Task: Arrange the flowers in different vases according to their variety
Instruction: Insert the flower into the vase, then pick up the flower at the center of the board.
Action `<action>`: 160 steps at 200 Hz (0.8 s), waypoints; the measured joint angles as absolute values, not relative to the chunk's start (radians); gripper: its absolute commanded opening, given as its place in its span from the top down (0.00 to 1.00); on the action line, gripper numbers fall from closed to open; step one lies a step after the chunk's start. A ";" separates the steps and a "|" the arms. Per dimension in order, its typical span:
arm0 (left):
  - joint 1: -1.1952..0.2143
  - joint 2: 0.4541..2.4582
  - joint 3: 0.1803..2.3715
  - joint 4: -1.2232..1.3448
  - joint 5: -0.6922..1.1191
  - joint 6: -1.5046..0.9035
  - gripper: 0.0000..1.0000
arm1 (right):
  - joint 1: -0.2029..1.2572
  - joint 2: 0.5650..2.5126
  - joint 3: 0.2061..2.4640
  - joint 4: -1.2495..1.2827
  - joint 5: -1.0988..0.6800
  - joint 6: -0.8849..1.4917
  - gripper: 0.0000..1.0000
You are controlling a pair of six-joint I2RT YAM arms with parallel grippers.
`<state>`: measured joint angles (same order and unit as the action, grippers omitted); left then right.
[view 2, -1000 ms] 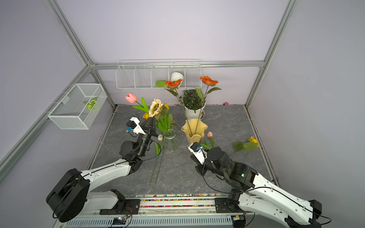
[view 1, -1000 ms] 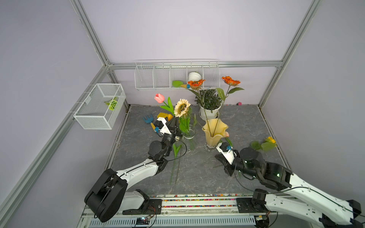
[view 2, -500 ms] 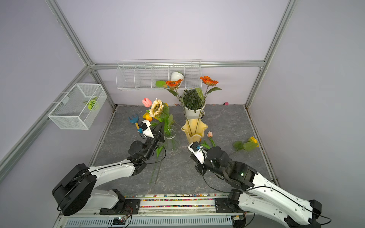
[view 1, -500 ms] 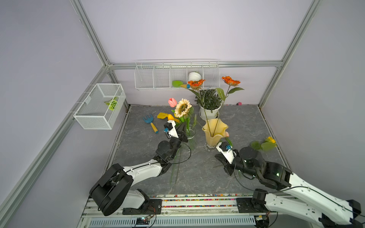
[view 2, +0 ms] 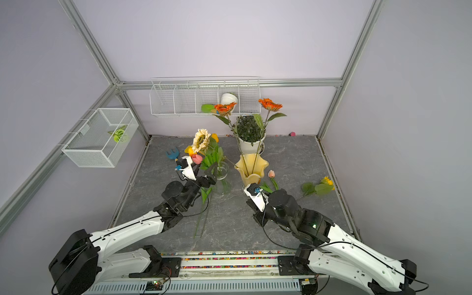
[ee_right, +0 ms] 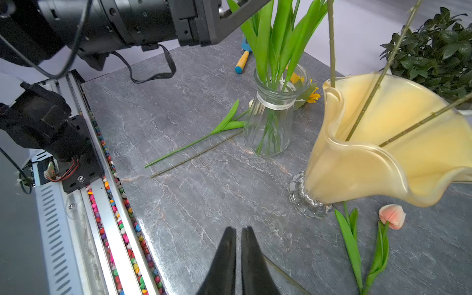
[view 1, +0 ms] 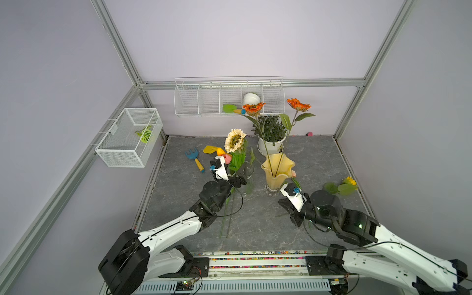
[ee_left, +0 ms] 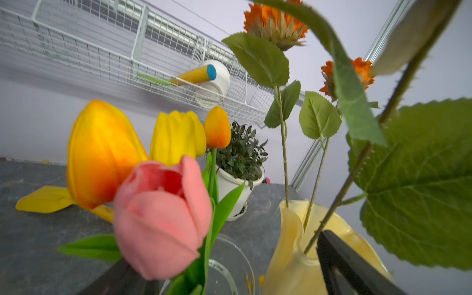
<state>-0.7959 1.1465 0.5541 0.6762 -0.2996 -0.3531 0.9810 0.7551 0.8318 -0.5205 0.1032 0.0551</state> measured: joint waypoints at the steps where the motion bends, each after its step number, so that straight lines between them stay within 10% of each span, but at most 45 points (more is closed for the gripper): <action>1: -0.796 1.145 0.554 0.672 -0.300 -0.355 0.02 | 0.981 0.755 0.832 -0.521 0.103 0.055 0.86; 107: -0.825 0.887 0.559 0.015 -0.313 -0.564 0.00 | 0.931 0.767 0.848 -0.614 0.228 0.147 0.73; 160: -0.825 0.647 0.563 -0.269 -0.362 -0.598 0.00 | 0.622 0.820 0.848 -0.680 0.226 0.252 0.72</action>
